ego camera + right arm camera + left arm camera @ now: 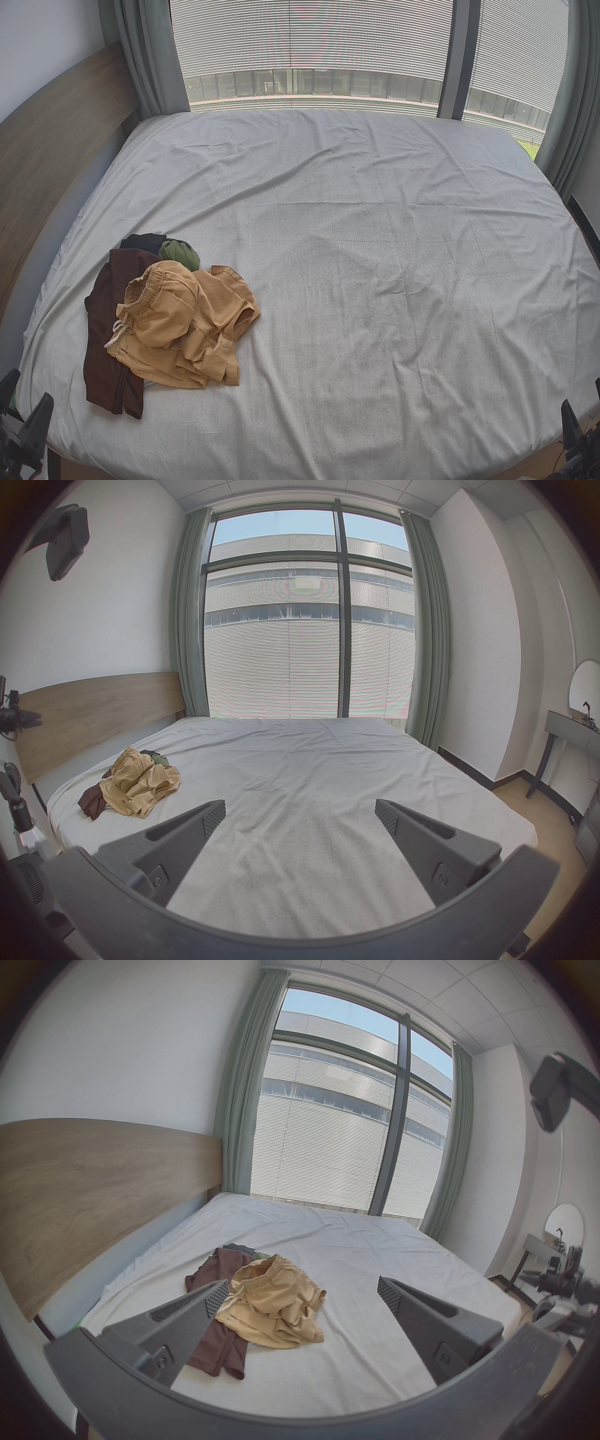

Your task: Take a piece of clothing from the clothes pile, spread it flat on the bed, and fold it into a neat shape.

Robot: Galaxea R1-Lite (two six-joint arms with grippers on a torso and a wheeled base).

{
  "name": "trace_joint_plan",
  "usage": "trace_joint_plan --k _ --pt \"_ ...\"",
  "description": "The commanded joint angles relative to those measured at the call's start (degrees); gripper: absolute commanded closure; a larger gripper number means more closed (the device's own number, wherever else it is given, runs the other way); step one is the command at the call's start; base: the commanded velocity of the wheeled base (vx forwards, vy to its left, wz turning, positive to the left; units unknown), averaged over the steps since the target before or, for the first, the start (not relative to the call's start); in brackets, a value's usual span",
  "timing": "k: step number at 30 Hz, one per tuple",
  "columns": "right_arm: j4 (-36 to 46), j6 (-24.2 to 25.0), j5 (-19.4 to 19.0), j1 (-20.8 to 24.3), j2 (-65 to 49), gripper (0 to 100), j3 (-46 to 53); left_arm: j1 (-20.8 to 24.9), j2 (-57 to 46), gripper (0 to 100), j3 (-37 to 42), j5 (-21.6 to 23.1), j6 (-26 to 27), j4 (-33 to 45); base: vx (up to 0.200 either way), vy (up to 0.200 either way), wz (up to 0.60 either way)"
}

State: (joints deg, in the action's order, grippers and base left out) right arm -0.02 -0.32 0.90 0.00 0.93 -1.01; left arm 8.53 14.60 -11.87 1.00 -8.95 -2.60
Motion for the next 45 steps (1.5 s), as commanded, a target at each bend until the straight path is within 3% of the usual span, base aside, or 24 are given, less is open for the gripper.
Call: trace_joint_plan --k 1,10,20,27,37,45 --pt "0.02 0.05 -0.11 0.09 -0.75 0 1.01 1.13 12.03 0 -6.32 1.64 -3.01 -2.76 0.0 0.0 0.0" --pt "0.02 0.05 -0.02 0.09 -0.75 0 1.01 1.05 33.56 0 -17.92 3.66 -3.62 -12.17 0.0 0.0 0.0" --pt "0.02 0.05 -0.02 0.09 -0.75 0 1.01 0.7 48.41 0 -25.66 8.14 -3.01 -17.18 0.0 0.0 0.0" --pt "0.02 0.05 -0.02 0.09 -0.75 0 1.01 -1.85 55.97 0 -24.95 11.13 -3.27 -20.25 0.0 0.0 0.0" --pt "0.02 0.05 -0.02 0.09 -0.75 0 1.01 -8.18 68.01 0 -21.7 16.31 -3.71 -33.26 0.0 0.0 0.0" --pt "0.02 0.05 -0.11 0.09 -0.75 0 1.01 -8.71 73.37 0 -21.0 18.07 -5.73 -36.87 0.0 0.0 0.0"
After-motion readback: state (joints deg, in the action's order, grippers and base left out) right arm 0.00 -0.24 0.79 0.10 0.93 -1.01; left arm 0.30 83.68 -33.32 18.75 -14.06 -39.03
